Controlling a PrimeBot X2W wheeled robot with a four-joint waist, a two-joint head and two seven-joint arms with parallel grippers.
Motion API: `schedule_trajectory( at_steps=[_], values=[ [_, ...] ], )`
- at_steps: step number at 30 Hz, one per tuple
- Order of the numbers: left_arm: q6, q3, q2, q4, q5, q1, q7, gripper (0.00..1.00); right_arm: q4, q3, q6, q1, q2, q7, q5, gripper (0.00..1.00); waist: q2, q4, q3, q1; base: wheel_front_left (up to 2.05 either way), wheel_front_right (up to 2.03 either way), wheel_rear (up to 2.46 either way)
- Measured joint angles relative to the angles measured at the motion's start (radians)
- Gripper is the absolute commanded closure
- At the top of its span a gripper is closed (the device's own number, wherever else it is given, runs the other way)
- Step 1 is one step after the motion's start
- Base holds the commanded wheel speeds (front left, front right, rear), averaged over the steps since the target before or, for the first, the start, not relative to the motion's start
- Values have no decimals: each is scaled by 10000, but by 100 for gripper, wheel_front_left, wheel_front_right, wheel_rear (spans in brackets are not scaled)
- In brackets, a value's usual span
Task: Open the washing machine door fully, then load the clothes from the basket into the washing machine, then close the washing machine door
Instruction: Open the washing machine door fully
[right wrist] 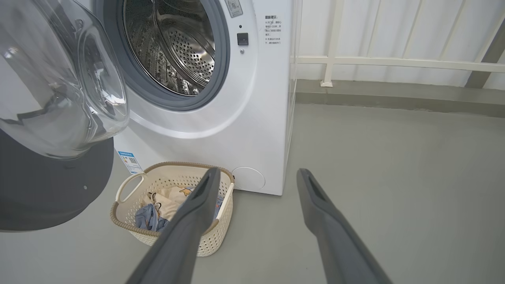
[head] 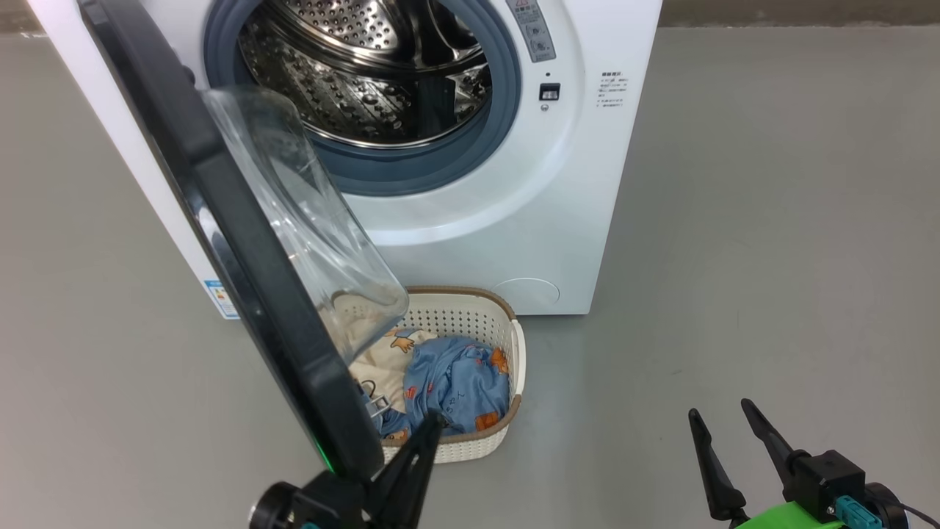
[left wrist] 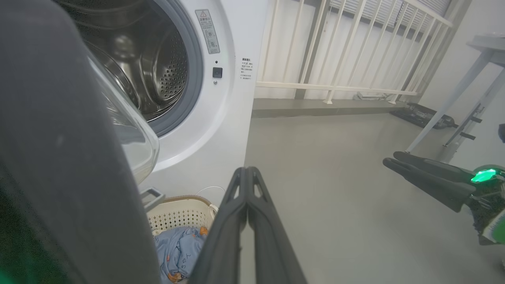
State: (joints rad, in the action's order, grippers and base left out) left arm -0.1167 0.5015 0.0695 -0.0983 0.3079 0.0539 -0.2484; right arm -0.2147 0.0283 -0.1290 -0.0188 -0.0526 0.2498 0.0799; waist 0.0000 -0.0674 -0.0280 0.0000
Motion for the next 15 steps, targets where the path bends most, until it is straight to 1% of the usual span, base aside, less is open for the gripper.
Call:
schedule_trajectory(
  at_steps=[2,15],
  values=[
    [56,-102,-12,-88,0,108,0,100,-2,2,0,1,-2,0,2,0,0,12,-33,0,0,0,0],
    [56,-449,-155,-621,-4,190,-42,100,-119,42,0,45,-21,0,15,0,0,-123,-188,0,0,0,0]
  ],
)
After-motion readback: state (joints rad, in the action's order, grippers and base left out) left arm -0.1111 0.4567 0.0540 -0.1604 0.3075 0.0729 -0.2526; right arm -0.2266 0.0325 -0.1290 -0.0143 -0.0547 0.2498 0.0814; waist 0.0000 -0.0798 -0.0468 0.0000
